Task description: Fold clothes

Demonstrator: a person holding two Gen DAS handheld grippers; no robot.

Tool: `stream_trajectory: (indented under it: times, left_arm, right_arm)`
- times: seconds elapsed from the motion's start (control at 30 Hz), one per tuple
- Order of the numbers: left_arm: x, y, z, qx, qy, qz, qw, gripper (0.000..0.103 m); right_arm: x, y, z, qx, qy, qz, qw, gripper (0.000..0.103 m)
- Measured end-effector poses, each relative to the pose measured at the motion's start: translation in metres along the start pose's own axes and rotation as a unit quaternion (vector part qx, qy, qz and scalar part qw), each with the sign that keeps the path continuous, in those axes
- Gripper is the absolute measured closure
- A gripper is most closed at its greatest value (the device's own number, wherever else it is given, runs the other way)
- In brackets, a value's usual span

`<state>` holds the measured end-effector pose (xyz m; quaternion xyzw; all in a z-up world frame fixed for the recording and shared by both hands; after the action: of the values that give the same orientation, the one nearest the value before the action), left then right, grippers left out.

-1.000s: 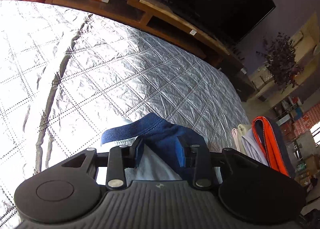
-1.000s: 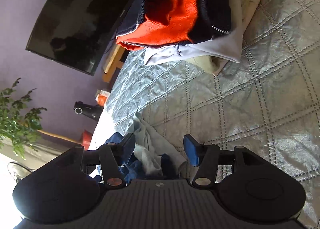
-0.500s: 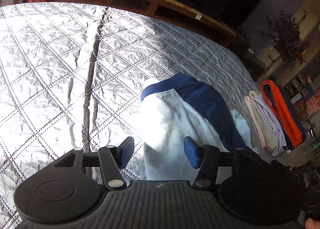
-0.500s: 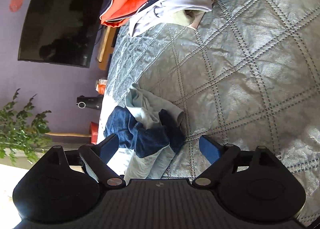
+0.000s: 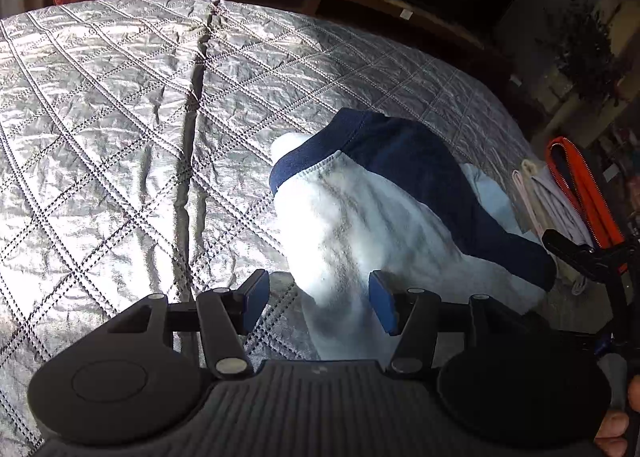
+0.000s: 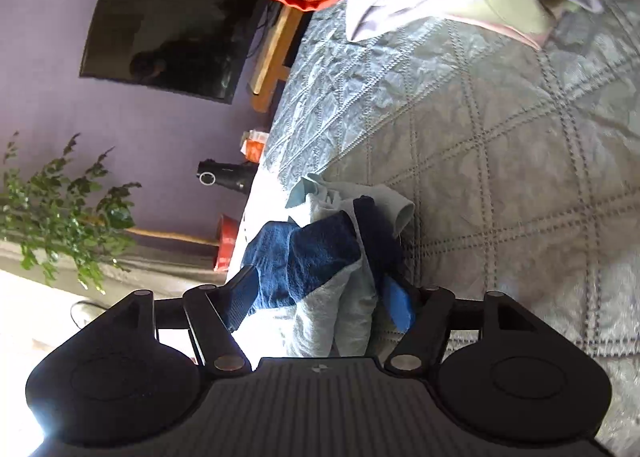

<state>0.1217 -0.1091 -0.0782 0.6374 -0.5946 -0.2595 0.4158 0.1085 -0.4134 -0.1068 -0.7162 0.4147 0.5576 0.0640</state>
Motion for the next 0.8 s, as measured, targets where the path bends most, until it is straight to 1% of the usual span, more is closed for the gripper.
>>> stream_trajectory:
  times: [0.07,0.1,0.13,0.23,0.27,0.3,0.37,0.4,0.43,0.47,0.5,0.57,0.6,0.63,0.67,0.7,0.73,0.77,0.8]
  left_arm:
    - [0.003,0.0,0.001,0.004,-0.013,-0.005,0.9999,0.052]
    - [0.004,0.001,0.002,0.006,-0.017,-0.009,0.9998,0.051]
    - [0.005,0.001,0.003,0.008,-0.018,-0.012,0.9997,0.051]
    - [0.007,0.002,0.004,0.011,-0.02,-0.019,0.9996,0.051]
    - [0.007,0.002,0.004,0.011,-0.02,-0.019,0.9996,0.051]
    - [0.008,0.002,0.004,0.012,-0.023,-0.021,0.9994,0.051]
    - [0.01,0.003,0.005,0.013,-0.033,-0.026,0.999,0.051]
    - [0.012,0.003,0.005,0.015,-0.04,-0.029,0.9987,0.051]
    - [0.013,0.003,0.006,0.016,-0.044,-0.032,0.9984,0.051]
    - [0.014,0.003,0.007,0.019,-0.048,-0.034,0.9981,0.051]
    - [0.015,0.004,0.008,0.02,-0.05,-0.036,0.9979,0.051]
    - [0.015,0.005,0.01,0.024,-0.052,-0.039,0.9976,0.051]
    - [0.016,0.005,0.011,0.025,-0.054,-0.04,0.9974,0.051]
    - [0.016,0.006,0.012,0.026,-0.055,-0.04,0.9973,0.051]
    - [0.016,0.007,0.013,0.027,-0.055,-0.04,0.9973,0.05]
    - [0.017,0.007,0.013,0.028,-0.057,-0.04,0.9972,0.049]
    - [0.017,0.008,0.014,0.029,-0.059,-0.039,0.997,0.048]
    - [0.018,0.008,0.015,0.03,-0.062,-0.038,0.9969,0.047]
    - [0.018,0.008,0.016,0.031,-0.062,-0.038,0.9968,0.046]
  right_arm:
    - [-0.003,-0.003,-0.006,-0.001,0.028,0.003,1.0,0.037]
    - [-0.003,-0.004,-0.007,0.0,0.04,0.02,0.999,0.032]
    - [-0.001,-0.003,-0.008,0.002,0.043,0.034,0.998,0.03]
    - [0.005,0.002,-0.01,0.012,0.017,0.021,1.0,0.025]
    - [0.003,-0.001,-0.01,0.008,0.025,0.019,0.999,0.021]
    - [0.0,-0.006,-0.01,0.002,0.039,0.016,0.999,0.014]
    - [-0.011,-0.022,-0.009,-0.016,0.084,0.023,0.996,0.007]
    - [-0.018,-0.031,-0.008,-0.03,0.114,0.038,0.992,0.006]
    - [-0.024,-0.038,-0.006,-0.042,0.142,0.055,0.987,0.007]
    - [-0.027,-0.044,-0.004,-0.056,0.15,0.06,0.985,0.047]
    - [-0.024,-0.049,-0.002,-0.064,0.135,0.05,0.987,0.064]
    - [-0.018,-0.048,-0.002,-0.058,0.101,0.032,0.993,0.064]
    - [-0.015,-0.046,-0.003,-0.055,0.086,0.025,0.994,0.062]
    - [-0.01,-0.045,-0.005,-0.05,0.055,0.009,0.997,0.059]
    - [-0.002,-0.043,-0.008,-0.043,0.01,-0.017,0.999,0.053]
    - [0.005,-0.042,-0.01,-0.038,-0.028,-0.04,0.998,0.047]
    - [0.01,-0.042,-0.012,-0.038,-0.045,-0.05,0.997,0.049]
    - [0.011,-0.042,-0.012,-0.041,-0.045,-0.048,0.997,0.053]
    - [0.009,-0.042,-0.012,-0.043,-0.033,-0.04,0.998,0.054]
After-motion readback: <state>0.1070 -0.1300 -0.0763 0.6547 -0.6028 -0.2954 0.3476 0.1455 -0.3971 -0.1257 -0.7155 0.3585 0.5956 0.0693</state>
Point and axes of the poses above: each gripper's, at about its wrist camera, not at the fingertips, and y roughly against the way its jaws point, x to its right, z to its underside, the point moved 4 cm from there along -y, roughly the way its jaws point, and after that the axes turned 12 degrees about -z, right-handed, at the moved point
